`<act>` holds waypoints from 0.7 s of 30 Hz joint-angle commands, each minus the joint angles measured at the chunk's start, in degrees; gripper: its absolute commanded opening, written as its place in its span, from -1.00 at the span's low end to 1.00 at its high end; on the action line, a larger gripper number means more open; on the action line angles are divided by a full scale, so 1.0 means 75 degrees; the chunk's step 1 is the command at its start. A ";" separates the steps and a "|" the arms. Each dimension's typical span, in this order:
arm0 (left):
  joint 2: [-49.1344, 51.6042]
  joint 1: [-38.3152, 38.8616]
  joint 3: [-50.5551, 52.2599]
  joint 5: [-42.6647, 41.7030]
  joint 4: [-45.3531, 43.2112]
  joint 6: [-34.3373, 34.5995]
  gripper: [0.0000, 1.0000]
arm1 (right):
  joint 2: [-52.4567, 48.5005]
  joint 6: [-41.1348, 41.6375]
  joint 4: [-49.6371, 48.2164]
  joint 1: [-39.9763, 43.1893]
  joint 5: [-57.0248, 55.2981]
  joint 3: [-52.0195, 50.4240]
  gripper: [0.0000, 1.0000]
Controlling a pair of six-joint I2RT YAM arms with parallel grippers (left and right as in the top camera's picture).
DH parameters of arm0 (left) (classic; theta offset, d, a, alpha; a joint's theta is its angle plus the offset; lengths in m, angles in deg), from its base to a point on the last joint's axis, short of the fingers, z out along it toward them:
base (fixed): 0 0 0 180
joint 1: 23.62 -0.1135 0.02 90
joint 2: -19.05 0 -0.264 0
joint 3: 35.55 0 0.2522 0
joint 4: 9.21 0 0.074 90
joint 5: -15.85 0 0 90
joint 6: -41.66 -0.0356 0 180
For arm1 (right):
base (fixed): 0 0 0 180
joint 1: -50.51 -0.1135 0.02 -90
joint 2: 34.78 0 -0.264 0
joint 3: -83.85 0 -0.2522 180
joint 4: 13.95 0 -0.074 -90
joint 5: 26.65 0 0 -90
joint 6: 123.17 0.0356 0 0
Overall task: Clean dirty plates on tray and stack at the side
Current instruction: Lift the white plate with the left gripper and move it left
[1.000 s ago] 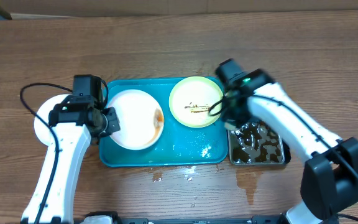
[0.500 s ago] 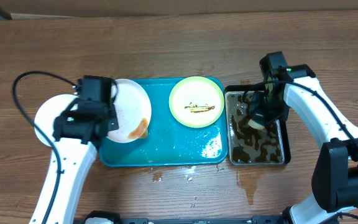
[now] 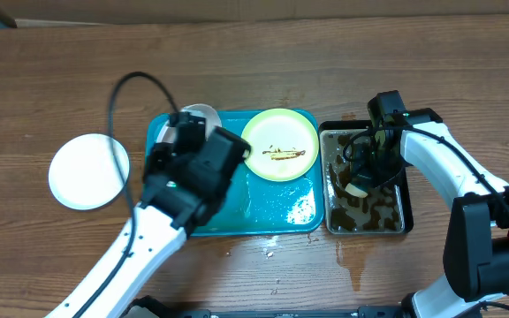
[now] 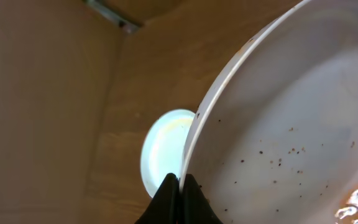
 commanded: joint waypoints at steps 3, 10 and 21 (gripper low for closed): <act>0.0571 0.0379 -0.0172 0.1172 -0.0038 -0.0038 -0.92 | 0.0216 -0.0058 -0.0035 0.0020 0.0090 -0.0038 -0.92; 0.0697 0.0385 -0.0172 0.1169 -0.0038 -0.0032 -0.92 | 0.0216 -0.0055 -0.0020 0.0020 0.0087 -0.0044 -0.93; 0.0697 -0.0382 -0.0172 0.0358 -0.0050 0.0213 -0.92 | 0.0216 -0.0058 -0.0015 0.0020 0.0087 -0.0044 -0.93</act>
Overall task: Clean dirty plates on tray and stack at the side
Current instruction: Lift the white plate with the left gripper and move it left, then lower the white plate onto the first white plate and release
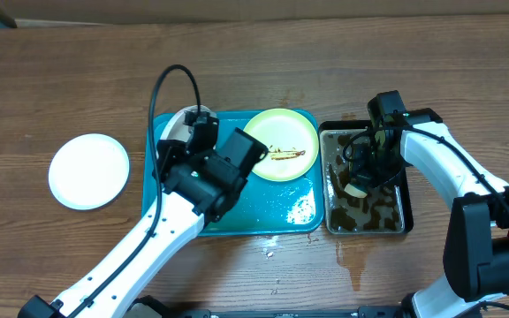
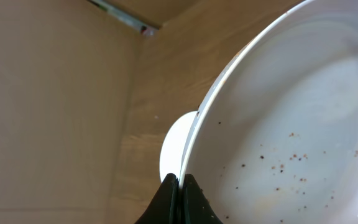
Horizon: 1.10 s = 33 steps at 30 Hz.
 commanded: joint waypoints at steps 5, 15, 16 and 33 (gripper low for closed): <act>-0.0006 -0.1813 -0.0175 -0.2480 -0.0044 0.0224 -0.92 | 0.0216 -0.0032 -0.0026 0.0020 0.0020 -0.0041 -0.93; -0.0003 -0.6190 -0.0172 -0.7650 -0.0315 0.0216 -0.92 | 0.0216 -0.0055 -0.0020 0.0020 0.0023 -0.0044 -0.93; -0.0003 -0.6548 -0.0172 -0.7968 -0.0367 0.0219 -0.92 | 0.0216 -0.0055 -0.0020 0.0020 0.0023 -0.0047 -0.92; 0.1099 -0.9608 -0.0169 -0.8687 -0.1110 0.0711 -0.92 | 0.0216 -0.0087 0.0102 0.0020 0.0020 -0.0047 -0.93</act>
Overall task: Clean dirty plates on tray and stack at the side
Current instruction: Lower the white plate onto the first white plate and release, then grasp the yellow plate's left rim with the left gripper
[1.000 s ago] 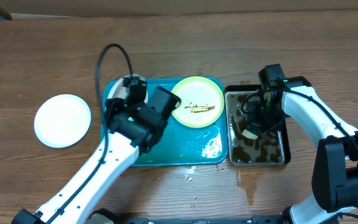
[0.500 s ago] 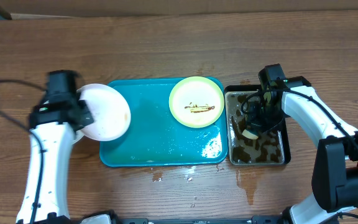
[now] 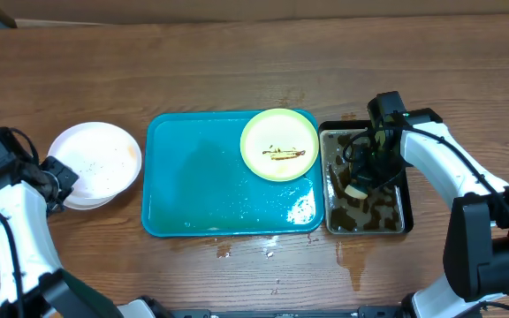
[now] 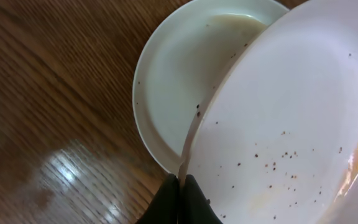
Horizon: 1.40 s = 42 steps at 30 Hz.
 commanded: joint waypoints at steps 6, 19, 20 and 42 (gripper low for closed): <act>0.0463 -0.0297 -0.0163 -0.0289 -0.0382 0.0195 -0.46 | 0.0216 -0.0035 0.0000 0.0020 0.0015 -0.0047 -0.92; 0.0411 0.0720 -0.0178 -0.4441 -0.0589 -0.0842 -0.14 | 0.0216 -0.0035 -0.0009 0.0020 0.0015 -0.0047 -0.93; 0.0414 0.1227 -0.0178 -0.4730 -0.0656 -0.1163 -0.14 | 0.0216 -0.0035 -0.0009 0.0020 0.0015 -0.0047 -0.92; 0.1466 0.7120 -0.0889 -0.1903 -0.2550 -0.1008 0.05 | 0.0216 -0.0038 0.0041 0.0020 0.0015 -0.0047 -0.93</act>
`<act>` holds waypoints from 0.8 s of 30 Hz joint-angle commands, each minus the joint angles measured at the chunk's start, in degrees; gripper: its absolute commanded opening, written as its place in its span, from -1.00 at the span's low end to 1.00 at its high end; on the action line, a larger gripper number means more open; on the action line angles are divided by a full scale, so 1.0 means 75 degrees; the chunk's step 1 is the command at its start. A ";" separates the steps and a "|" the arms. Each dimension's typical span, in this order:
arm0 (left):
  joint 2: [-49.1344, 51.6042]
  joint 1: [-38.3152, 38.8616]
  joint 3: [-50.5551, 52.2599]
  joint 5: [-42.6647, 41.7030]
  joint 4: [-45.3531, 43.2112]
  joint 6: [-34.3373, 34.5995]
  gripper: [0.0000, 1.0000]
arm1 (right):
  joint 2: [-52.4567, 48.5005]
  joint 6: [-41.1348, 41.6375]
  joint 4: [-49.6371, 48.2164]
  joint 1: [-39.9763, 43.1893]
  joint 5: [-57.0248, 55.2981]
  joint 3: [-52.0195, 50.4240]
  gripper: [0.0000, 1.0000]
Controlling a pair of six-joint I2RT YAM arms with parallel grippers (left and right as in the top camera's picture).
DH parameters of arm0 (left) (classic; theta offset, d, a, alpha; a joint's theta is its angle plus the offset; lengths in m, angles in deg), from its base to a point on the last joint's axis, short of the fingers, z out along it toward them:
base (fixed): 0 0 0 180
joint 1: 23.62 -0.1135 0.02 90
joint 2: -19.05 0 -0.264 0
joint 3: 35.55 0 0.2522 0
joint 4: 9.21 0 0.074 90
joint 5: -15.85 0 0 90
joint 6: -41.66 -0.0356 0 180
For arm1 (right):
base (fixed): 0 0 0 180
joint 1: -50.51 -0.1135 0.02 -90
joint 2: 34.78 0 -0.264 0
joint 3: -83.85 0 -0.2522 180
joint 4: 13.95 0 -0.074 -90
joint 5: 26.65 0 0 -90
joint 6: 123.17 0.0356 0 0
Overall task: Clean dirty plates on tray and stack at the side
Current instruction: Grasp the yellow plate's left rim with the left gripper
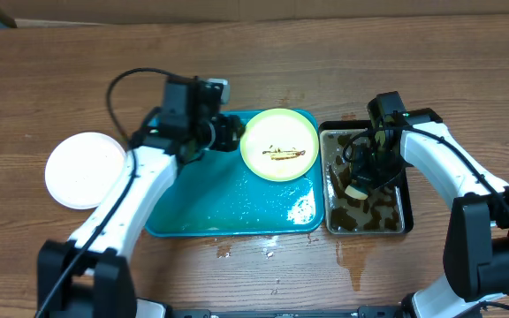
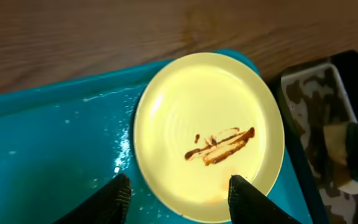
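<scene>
A yellow-green plate (image 1: 279, 145) with a brown smear lies at the back right of the teal tray (image 1: 197, 199). My left gripper (image 1: 230, 132) hovers open just left of it. In the left wrist view the plate (image 2: 209, 134) fills the gap between the two dark fingertips (image 2: 118, 198), one at each side of its near rim, and my left gripper (image 2: 182, 199) holds nothing. White plates (image 1: 82, 170) lie stacked on the table left of the tray. My right gripper (image 1: 362, 170) is down in the black bin; its jaws are not distinct.
The black bin (image 1: 394, 219) with brown liquid and a pale lump (image 1: 354, 189) stands right of the tray. Water spots wet the tray and the table in front of it. A cable loops over the left arm.
My left gripper was at the far left, shut on a speckled white plate over the white plate there. Now that plate lies on the stack and the gripper is open by the yellow-green plate.
My left gripper first held a speckled white plate by its rim above the tray's back left, and still did a moment later. Then it held it over the white plate at the table's left. Now it is open over the tray. The right arm stayed in the bin.
</scene>
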 commanded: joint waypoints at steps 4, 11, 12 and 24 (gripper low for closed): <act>0.1285 0.0580 -0.1842 0.1329 0.1431 0.0545 0.21 | 0.0216 -0.0032 0.0044 0.0020 0.0017 -0.0047 -0.92; 0.2500 0.0600 -0.2396 0.1408 0.2212 0.1078 0.10 | 0.0216 -0.0032 0.0055 0.0020 0.0017 -0.0047 -0.92; 0.2614 0.0603 -0.2396 0.1408 0.2256 0.1075 0.06 | 0.0216 -0.0032 0.0052 0.0020 0.0017 -0.0047 -0.93; 0.3279 0.0580 -0.2393 0.1539 0.2952 0.1072 -0.79 | 0.0216 -0.0032 0.0050 0.0020 0.0017 -0.0047 -0.93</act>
